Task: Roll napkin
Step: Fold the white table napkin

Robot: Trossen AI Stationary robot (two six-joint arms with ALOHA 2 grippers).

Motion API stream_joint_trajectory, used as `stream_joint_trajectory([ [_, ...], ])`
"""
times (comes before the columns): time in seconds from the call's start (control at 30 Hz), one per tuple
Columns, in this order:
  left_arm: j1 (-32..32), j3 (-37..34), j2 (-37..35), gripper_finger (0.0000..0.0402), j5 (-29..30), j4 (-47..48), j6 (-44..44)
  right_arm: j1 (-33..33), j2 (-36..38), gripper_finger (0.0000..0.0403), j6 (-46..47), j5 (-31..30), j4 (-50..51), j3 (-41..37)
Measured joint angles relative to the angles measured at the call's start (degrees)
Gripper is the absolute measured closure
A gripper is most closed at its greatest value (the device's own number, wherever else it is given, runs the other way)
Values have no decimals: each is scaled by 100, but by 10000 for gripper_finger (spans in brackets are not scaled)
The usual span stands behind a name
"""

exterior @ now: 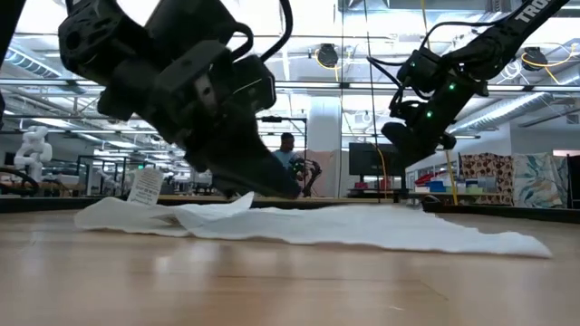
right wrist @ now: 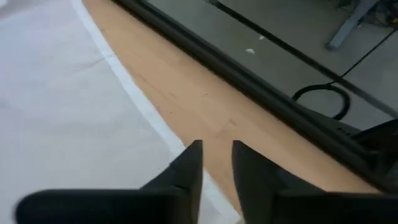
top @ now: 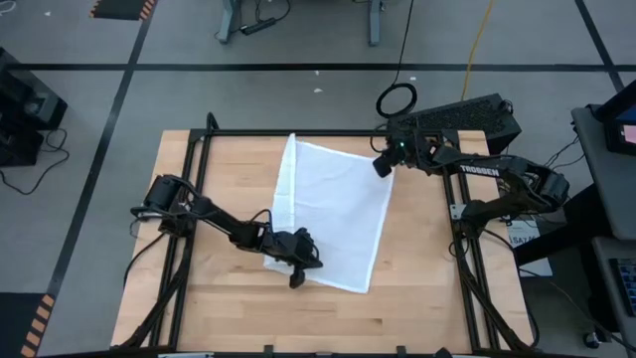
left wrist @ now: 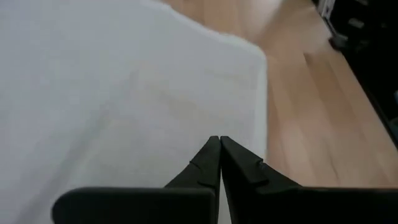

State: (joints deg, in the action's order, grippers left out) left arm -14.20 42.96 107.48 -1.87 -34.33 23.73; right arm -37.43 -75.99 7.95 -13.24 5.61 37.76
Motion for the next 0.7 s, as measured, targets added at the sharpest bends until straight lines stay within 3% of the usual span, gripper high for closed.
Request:
stream_joint_trajectory([
  [0.17,96,2,-306,376,25,272,2,26,145,256,174,612,74,0],
  [0.3,185,2,-948,355,67,1215,204,380,490,233,288,1600,288,0],
  [0.37,185,6,-1341,346,234,1810,291,761,622,229,356,1805,356,-28],
  [0.6,-351,11,-2218,316,1098,3795,425,2630,660,227,860,1732,-249,-545],
  [0.7,-678,11,-2264,293,1299,4211,878,3536,574,227,1320,1179,-1027,-876],
])
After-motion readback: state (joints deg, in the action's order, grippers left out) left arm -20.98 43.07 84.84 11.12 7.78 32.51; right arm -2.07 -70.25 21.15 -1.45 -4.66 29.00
